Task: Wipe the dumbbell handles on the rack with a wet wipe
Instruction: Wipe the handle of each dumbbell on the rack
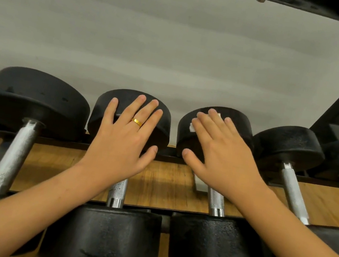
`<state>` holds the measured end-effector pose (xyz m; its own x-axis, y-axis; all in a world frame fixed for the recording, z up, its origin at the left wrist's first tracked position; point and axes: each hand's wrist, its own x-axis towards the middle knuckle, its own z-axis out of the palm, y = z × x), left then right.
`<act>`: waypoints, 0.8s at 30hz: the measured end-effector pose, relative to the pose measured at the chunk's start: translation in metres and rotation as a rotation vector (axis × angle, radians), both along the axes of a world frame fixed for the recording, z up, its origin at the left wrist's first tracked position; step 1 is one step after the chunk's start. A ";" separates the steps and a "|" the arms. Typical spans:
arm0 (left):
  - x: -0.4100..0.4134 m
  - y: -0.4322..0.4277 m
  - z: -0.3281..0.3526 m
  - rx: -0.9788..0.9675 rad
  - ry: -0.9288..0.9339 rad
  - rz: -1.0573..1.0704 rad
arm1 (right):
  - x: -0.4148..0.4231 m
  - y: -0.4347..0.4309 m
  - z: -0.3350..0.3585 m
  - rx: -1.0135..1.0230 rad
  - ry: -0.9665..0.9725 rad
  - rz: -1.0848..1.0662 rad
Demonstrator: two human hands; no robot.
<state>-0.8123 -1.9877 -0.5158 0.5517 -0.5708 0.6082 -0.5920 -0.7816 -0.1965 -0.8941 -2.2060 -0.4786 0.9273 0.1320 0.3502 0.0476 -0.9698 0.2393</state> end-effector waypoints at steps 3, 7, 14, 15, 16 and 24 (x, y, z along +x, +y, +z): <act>0.000 0.000 -0.001 -0.008 -0.011 0.003 | 0.018 -0.001 0.011 -0.040 0.038 0.002; 0.000 0.000 -0.001 0.002 -0.017 0.008 | 0.039 -0.002 0.027 -0.260 0.183 0.087; 0.003 0.001 -0.004 0.004 -0.007 0.015 | 0.033 0.000 0.033 -0.516 0.298 0.172; 0.003 0.001 -0.004 0.001 -0.008 0.013 | 0.040 0.008 0.031 -0.539 0.307 0.142; 0.003 0.001 -0.004 -0.003 -0.009 0.011 | 0.045 0.016 0.027 -0.568 0.311 0.112; 0.004 0.002 -0.005 -0.010 -0.016 -0.001 | 0.017 0.030 0.000 -0.652 0.335 0.102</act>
<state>-0.8079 -1.9859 -0.5210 0.5416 -0.5649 0.6226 -0.5895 -0.7832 -0.1978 -0.8771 -2.1757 -0.4782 0.9427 0.3081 -0.1280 0.3016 -0.6227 0.7220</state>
